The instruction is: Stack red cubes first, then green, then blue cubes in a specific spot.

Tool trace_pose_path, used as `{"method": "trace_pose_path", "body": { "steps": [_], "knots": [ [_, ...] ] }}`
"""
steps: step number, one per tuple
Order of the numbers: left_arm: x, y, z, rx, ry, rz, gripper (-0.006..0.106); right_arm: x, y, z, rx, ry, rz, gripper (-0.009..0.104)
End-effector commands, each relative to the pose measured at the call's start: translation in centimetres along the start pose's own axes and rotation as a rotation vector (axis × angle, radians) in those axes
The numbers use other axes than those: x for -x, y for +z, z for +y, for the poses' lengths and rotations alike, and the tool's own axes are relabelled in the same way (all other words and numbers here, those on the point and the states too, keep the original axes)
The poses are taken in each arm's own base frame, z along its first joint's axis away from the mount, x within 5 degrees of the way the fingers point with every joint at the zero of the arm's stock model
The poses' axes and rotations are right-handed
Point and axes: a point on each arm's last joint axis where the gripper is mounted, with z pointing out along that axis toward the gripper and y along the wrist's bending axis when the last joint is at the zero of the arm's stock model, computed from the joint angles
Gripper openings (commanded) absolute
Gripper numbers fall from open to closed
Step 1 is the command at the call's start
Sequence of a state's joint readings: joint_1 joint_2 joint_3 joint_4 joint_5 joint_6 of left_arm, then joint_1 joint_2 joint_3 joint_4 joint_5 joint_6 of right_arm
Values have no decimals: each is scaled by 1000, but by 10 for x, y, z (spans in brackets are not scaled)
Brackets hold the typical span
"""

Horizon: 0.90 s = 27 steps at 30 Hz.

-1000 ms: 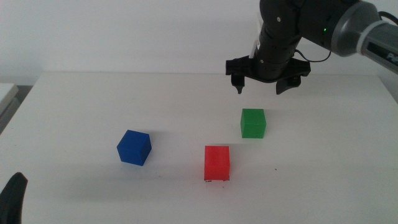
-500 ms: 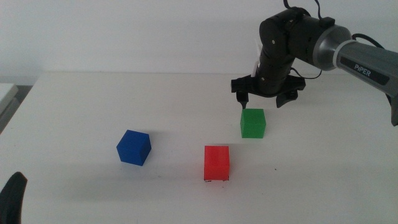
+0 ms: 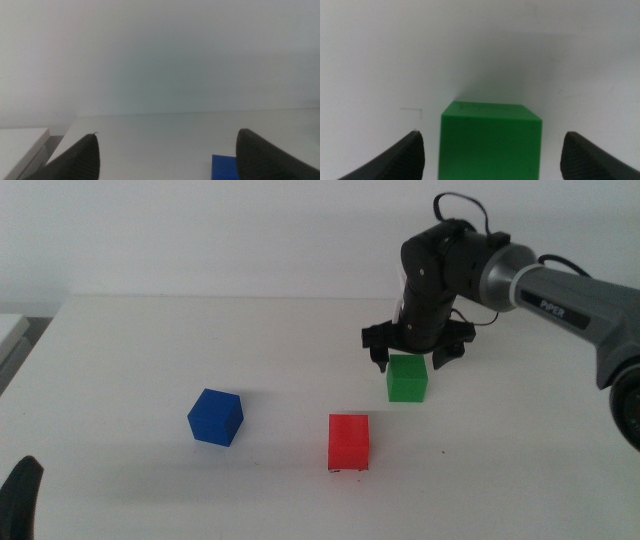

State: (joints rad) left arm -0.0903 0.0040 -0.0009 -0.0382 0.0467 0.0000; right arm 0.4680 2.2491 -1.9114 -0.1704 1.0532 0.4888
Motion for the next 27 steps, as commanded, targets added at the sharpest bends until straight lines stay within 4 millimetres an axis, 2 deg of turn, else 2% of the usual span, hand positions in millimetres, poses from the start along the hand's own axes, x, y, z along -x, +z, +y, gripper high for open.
{"method": "trace_pose_path", "body": {
  "steps": [1, 5, 11, 13, 16, 20, 23, 27],
  "knots": [
    [1, 0, 0, 1, -4, -16, 91, 1, 6, 1, -7, -7, -3, 84],
    [1, 0, 0, 1, -4, -16, 91, -1, 16, 2, -12, -1, 10, 73],
    [1, 0, 0, 1, -4, -16, 91, -2, 15, 3, 4, 15, 26, 19],
    [1, 0, 0, 1, 4, -15, 91, -1, 6, 4, 24, 26, 17, 7],
    [1, 0, 0, 1, 4, -15, 91, -6, -22, 3, 55, 34, -5, 6],
    [1, 0, 0, 1, 4, -15, 91, -31, -76, 11, 78, 21, -90, 12],
    [1, 0, 0, 1, 4, -17, 91, -49, -107, 20, 58, 42, -127, 13],
    [1, 0, 0, 1, 4, -17, 91, -74, -127, 47, 54, 59, -113, 13]
  ]
}}
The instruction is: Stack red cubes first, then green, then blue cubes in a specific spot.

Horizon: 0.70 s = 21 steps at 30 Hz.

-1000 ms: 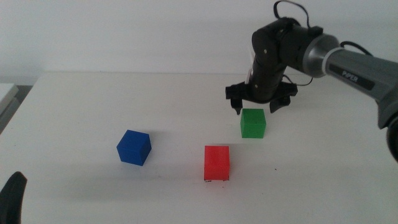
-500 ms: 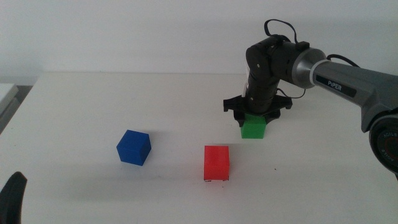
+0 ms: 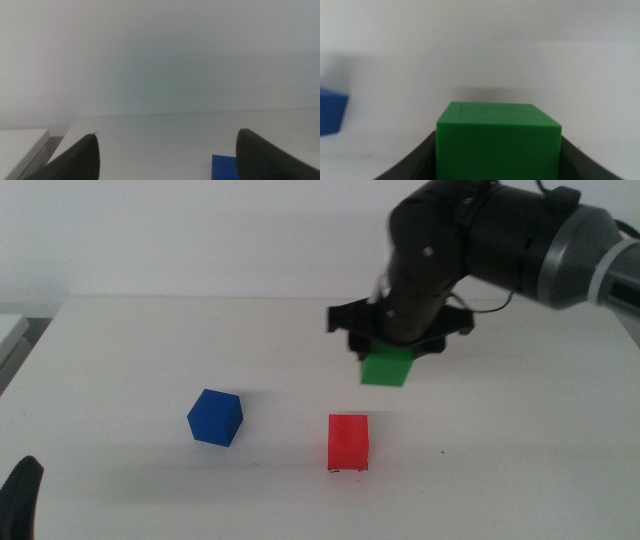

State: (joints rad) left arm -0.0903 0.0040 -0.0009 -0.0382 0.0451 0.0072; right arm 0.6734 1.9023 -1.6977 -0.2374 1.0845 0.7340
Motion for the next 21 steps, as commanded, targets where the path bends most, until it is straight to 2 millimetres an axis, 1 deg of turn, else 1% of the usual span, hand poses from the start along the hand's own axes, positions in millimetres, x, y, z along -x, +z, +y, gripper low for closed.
{"method": "trace_pose_path", "body": {
  "steps": [1, 3, 5, 8, 11, 16, 21],
  "knots": [
    [1, 0, 0, 1, -3, -15, 91, -16, -8, 14, -12, 5, 9, 13],
    [1, 0, 0, 1, -3, -15, 91, -28, -7, 29, -11, -6, 28, 13],
    [1, 0, 0, 1, -3, -15, 91, -36, -3, 38, -18, -13, 37, 13],
    [1, 0, 0, 1, -3, -15, 91, -43, 4, 46, -31, -20, 44, 13],
    [1, 0, 0, 1, -3, -15, 91, -46, 12, 49, -44, -28, 58, 13],
    [1, 0, 0, 1, -3, -15, 91, -45, 24, 49, -87, -46, 38, 13],
    [1, 0, 0, 1, -3, -15, 91, -45, 32, 53, -70, -47, 34, 13]
  ]
}}
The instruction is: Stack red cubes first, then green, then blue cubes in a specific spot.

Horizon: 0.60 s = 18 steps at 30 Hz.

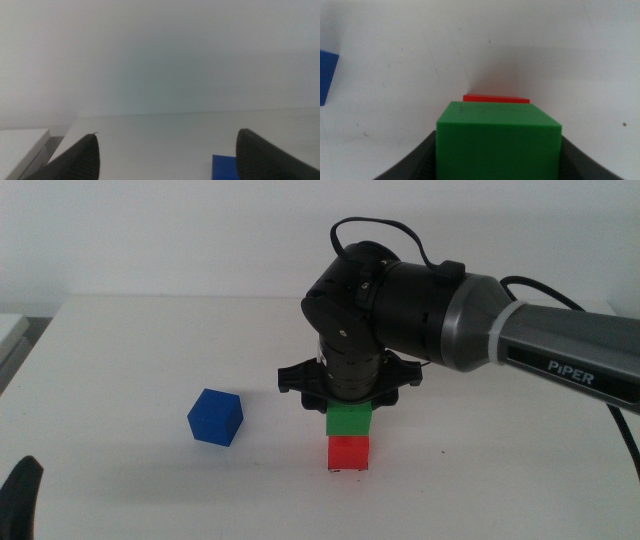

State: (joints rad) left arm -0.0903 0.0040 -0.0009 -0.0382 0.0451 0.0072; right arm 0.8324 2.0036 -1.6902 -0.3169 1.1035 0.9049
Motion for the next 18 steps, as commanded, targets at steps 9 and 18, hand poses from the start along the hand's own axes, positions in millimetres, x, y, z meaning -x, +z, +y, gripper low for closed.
{"method": "trace_pose_path", "body": {
  "steps": [9, 18],
  "knots": [
    [1, 0, 0, 1, 1, -16, 91, 1, 13, -1, -33, 10, -7, 13],
    [1, 0, 0, 1, 1, -16, 91, 1, 18, -1, -52, 19, -5, 13]
  ]
}}
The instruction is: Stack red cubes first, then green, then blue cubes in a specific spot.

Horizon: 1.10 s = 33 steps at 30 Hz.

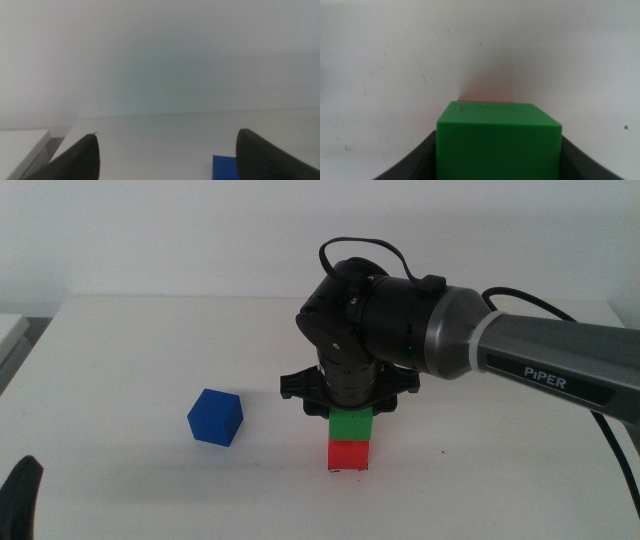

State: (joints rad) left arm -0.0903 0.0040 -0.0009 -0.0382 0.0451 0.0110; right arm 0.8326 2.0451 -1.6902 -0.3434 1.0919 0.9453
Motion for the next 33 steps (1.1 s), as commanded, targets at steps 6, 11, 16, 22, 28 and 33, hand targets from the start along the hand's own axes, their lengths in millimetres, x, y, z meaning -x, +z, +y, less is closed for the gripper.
{"method": "trace_pose_path", "body": {
  "steps": [6, 11, 16, 22, 28, 33],
  "knots": [
    [1, 0, 0, 1, -3, -16, 91, 2, 2, -4, -22, 4, -7, 13],
    [1, 0, 0, 1, -3, -16, 91, -2, 14, -1, -35, 1, 22, 13],
    [1, 0, 0, 1, -3, -16, 91, -1, 14, 1, -17, 4, 16, 13],
    [1, 0, 0, 1, -3, -16, 91, 0, 13, 2, 3, 8, 9, 75],
    [1, 0, 0, 1, -3, -16, 91, 8, -51, -10, 111, -26, -89, 93],
    [1, 0, 0, 1, -3, -16, 91, 0, -119, -54, 174, -157, -207, 93]
  ]
}}
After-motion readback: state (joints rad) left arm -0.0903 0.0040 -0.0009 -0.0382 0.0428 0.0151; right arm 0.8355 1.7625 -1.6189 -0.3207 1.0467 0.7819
